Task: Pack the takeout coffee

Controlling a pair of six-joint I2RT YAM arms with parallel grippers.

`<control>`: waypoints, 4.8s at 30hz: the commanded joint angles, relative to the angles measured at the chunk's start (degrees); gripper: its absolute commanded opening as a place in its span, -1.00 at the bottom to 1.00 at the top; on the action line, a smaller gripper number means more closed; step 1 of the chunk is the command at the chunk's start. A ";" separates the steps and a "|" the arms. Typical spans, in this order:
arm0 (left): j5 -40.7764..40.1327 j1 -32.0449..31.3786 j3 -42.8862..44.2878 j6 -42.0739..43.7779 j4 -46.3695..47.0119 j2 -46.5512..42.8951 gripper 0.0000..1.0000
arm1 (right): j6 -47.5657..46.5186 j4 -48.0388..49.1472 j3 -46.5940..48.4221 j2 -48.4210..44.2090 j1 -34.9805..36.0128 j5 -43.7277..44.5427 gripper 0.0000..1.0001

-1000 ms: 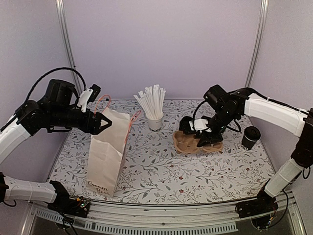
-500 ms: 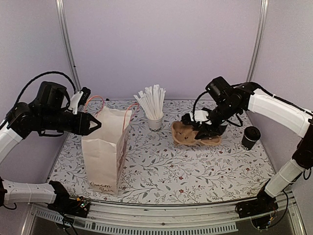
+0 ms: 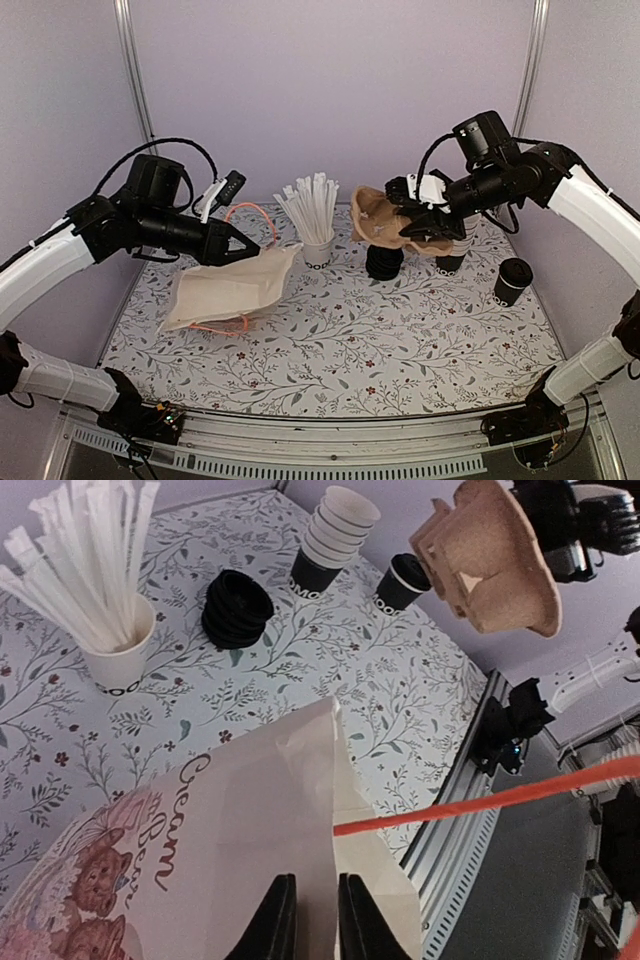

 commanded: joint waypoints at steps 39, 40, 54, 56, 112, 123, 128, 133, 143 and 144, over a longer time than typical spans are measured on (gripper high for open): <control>22.60 -11.19 17.57 3.94 10.58 17.85 -0.83 | 2.31 3.62 3.62 -5.86 -4.49 13.53 -0.43; 22.58 -11.16 18.44 4.70 9.47 18.71 -0.83 | 2.32 3.58 3.48 -6.14 -4.82 13.83 -0.43; 5.08 -9.70 20.33 10.01 -3.01 15.52 -0.62 | 2.93 5.17 -1.42 -8.79 -7.15 13.26 -0.42; 0.58 -9.62 20.53 10.12 -4.97 14.29 -0.48 | 3.05 5.32 -1.59 -8.39 -7.15 12.57 -0.43; 1.30 -20.37 32.46 -5.92 -0.41 16.53 -0.89 | 7.04 5.74 9.31 -4.10 -7.06 3.98 -0.40; 1.82 -22.74 36.39 0.55 -2.91 21.71 -0.80 | 6.97 5.72 9.03 -4.80 -7.06 4.75 -0.40; -1.45 -20.14 36.40 5.36 -4.68 24.57 -0.77 | 6.94 5.75 7.74 -5.60 -7.06 4.21 -0.40; -5.73 -19.03 39.81 8.14 -7.93 28.84 -0.62 | 6.82 5.34 7.75 -6.93 -7.06 3.34 -0.40; -14.54 -18.81 41.61 5.84 -8.85 25.01 0.29 | 6.46 -1.13 10.74 -10.32 -6.98 -16.29 -0.31; -15.00 -18.76 40.72 5.73 -8.13 23.25 0.37 | 6.58 -1.54 11.05 -10.35 -6.97 -19.17 -0.29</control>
